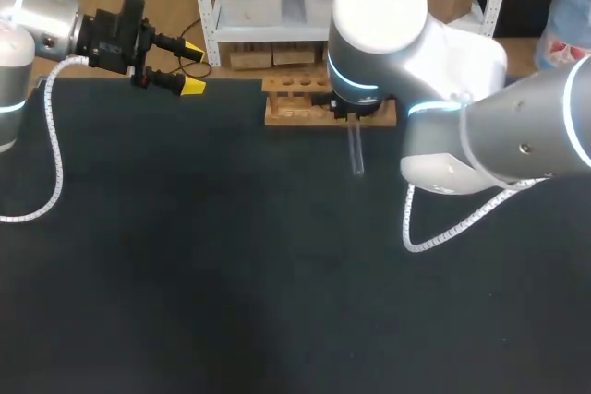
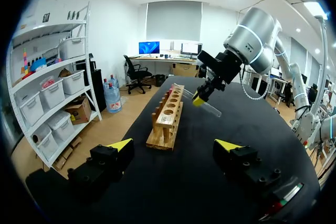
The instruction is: Grasp the test tube, adjust it, and insert it.
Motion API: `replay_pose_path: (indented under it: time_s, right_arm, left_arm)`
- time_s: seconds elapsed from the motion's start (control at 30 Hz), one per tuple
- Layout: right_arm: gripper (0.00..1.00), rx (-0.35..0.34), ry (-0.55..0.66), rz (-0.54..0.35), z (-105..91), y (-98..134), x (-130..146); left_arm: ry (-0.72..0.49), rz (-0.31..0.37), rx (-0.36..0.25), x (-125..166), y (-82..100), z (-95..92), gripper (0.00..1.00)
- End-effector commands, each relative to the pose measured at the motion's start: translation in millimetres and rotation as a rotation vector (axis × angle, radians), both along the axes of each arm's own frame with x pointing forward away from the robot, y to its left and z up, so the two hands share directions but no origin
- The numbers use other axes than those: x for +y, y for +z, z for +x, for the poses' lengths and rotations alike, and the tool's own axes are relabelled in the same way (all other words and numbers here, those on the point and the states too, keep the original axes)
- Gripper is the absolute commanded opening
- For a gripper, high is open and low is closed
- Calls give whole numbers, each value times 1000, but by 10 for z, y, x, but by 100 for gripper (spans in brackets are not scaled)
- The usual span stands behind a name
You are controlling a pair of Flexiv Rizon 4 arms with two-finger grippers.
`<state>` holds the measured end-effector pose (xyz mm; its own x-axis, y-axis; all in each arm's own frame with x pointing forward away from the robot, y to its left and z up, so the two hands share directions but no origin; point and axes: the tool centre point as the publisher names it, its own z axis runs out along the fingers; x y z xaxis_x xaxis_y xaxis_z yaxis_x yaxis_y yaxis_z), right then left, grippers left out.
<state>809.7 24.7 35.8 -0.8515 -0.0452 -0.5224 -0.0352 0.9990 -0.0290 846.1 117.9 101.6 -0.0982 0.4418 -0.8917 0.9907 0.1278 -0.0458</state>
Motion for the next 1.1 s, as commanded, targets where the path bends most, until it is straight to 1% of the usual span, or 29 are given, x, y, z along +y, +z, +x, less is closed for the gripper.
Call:
replay_pose_path:
  time_s: [0.03, 0.1, 0.2, 0.37, 0.47, 0.53, 0.57, 0.7, 0.83, 0.87, 1.1]
  right_arm:
    - [0, -45, -15, 17, -138, 216, -91]
    - [0, -71, -27, 40, -159, 336, -127]
    - [0, -130, -35, 97, -161, 532, -180]
    - [0, -284, -9, 204, -130, 873, -239]
    - [0, -361, 19, 196, -98, 1041, -235]
    - [0, -400, 31, 170, -61, 1119, -224]
    - [0, -415, 34, 172, -40, 1148, -219]
    - [0, -475, 10, 141, 47, 1254, -190]
    - [0, -567, -45, 116, 116, 1361, -156]
    - [0, -587, -53, 129, 133, 1378, -142]
    - [0, -659, -92, 150, 250, 1488, -94]
  left_arm:
    - [-1, 0, 0, 1, -4, 5, 100]
    - [-1, 0, 0, 1, -4, 5, 100]
    - [-1, 0, 0, 1, -4, 5, 100]
    - [-1, 0, 0, 1, -4, 5, 100]
    - [-1, 0, 0, 1, -4, 5, 100]
    - [-1, 0, 0, 1, -4, 5, 100]
    - [-1, 0, 0, 1, -4, 5, 100]
    - [-1, 0, 0, 1, -4, 5, 100]
    - [-1, 0, 0, 1, -4, 5, 100]
    - [-1, 0, 0, 1, -4, 5, 100]
    - [-1, 0, 0, 1, -4, 5, 100]
